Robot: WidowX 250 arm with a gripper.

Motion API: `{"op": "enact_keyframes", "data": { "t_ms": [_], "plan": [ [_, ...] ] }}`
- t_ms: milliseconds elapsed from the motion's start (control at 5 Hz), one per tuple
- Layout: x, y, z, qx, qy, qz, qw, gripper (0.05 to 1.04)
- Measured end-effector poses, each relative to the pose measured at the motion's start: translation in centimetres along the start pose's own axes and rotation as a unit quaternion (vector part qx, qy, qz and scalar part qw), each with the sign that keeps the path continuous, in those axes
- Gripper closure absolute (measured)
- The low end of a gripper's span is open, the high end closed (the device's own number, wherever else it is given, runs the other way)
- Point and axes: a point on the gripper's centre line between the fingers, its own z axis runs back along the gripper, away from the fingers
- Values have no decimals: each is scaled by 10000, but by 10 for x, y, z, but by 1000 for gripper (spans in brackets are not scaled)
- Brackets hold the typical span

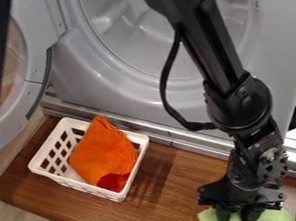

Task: Take the green cloth and put inside the washing machine

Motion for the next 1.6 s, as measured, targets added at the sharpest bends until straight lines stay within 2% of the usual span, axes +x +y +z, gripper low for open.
{"op": "enact_keyframes", "data": {
  "t_ms": [200, 400, 600, 800, 1000, 1200, 1400, 1600],
  "plan": [
    [2, 3, 0, 34, 34, 104, 9999, 909],
    [8, 13, 5, 79, 45, 321, 9994, 986],
    [20, 15, 23, -80, -122, 453, 9989, 993],
    [30, 26, 51, -104, -472, 621, 9969, 993],
    [49, 41, 76, -227, -868, 944, 9915, 993],
    [69, 62, 87, -254, -1088, 1399, 9838, 993],
    [96, 89, 101, -457, -1409, 2004, 9684, 993],
    [111, 98, 107, -489, -1566, 2175, 9622, 993]
  ]
}}
